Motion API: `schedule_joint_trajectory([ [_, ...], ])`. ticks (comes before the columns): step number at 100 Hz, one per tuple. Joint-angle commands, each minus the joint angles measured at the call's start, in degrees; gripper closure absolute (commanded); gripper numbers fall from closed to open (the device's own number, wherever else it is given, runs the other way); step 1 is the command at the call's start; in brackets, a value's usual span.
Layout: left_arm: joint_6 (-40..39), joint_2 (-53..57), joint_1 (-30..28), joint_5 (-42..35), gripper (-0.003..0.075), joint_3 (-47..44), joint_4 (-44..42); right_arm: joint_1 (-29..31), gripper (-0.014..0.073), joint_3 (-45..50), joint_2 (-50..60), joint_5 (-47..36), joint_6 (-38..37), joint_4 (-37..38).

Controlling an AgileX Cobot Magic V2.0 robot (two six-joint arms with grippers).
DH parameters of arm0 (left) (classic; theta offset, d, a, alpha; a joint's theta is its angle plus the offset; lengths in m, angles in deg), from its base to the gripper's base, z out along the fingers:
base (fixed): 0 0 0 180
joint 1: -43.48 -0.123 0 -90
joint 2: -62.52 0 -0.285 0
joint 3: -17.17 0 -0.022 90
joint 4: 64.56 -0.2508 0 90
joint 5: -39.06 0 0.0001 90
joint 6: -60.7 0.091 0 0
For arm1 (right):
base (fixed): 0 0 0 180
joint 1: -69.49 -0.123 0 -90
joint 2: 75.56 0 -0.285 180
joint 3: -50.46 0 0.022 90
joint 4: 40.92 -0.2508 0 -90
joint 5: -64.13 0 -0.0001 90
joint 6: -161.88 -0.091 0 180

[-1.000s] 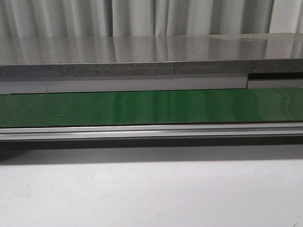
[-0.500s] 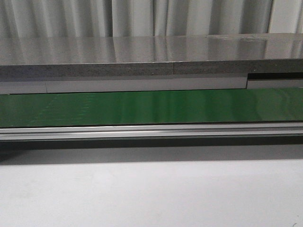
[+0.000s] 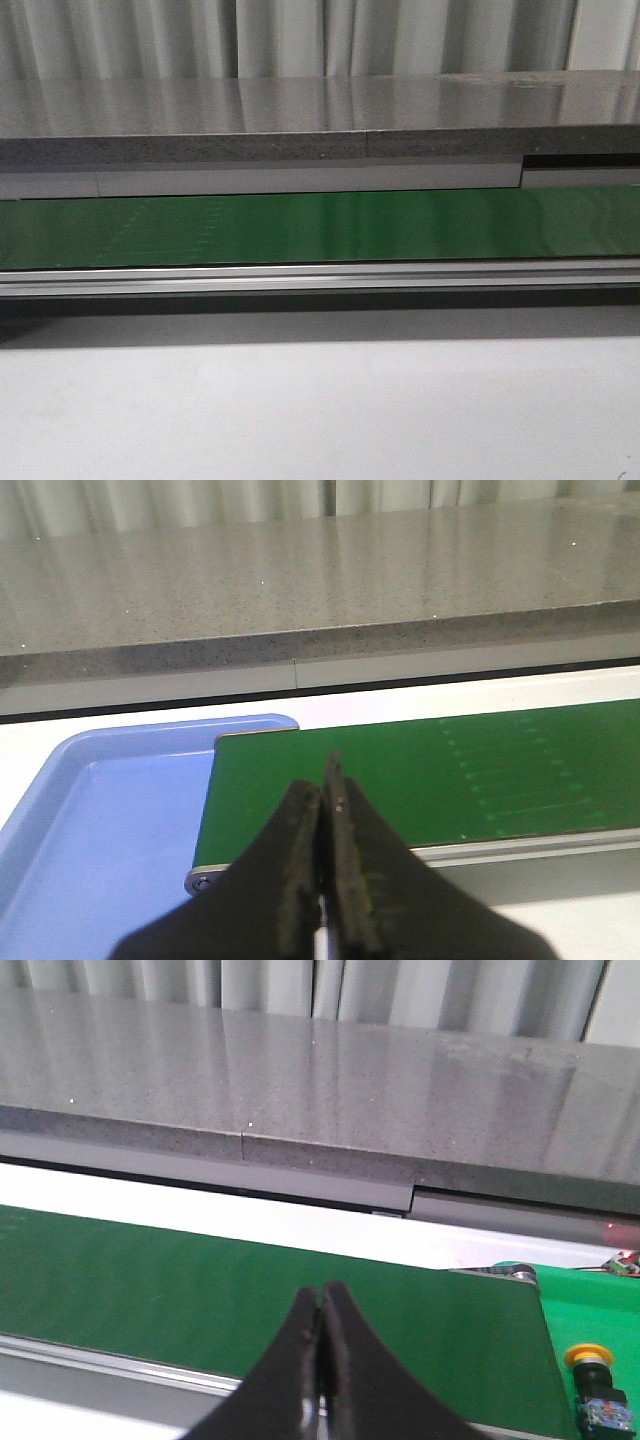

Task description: Move button from left to right

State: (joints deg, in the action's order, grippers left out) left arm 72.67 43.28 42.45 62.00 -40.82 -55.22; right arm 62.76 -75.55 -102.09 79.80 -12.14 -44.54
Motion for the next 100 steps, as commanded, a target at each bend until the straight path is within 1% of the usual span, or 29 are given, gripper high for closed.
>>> schedule_joint_trajectory([
  [1, 0.0, -0.4, 0.5, -4.0, 0.0740, 1.5, 0.8, -0.1, 0.0662, 2.3, 1.7, -9.1, -0.5, 0.9],
  [18, 0.0, -0.4, 0.5, -4.0, 0.0740, 1.5, 0.8, -0.1, 0.0662, 11.4, 7.4, -15.7, -0.7, 0.7],
  [34, 0.0, -0.4, 0.5, -4.0, 0.0740, 1.5, 0.8, -0.1, 0.0662, 17.0, 14.0, -16.4, -0.7, 0.7],
  [52, 0.0, -0.4, 0.5, -4.0, 0.0740, 1.5, 0.8, -0.1, 0.0662, 20.9, 20.7, -16.4, -0.7, 0.1],
  [71, 0.0, -0.4, 0.5, -4.0, 0.0740, 1.5, 0.8, -0.1, 0.0662, 24.0, 20.5, -16.8, -0.7, 0.0],
  [80, 0.0, -0.4, 0.5, -4.0, 0.0740, 1.5, 0.8, -0.1, 0.0662, 23.9, 20.5, -15.3, -0.7, 0.0],
  [100, 0.0, -0.4, 0.5, -4.0, 0.0740, 1.5, 0.8, -0.1, 0.0662, 23.9, 20.5, -15.3, -0.7, -0.2],
])
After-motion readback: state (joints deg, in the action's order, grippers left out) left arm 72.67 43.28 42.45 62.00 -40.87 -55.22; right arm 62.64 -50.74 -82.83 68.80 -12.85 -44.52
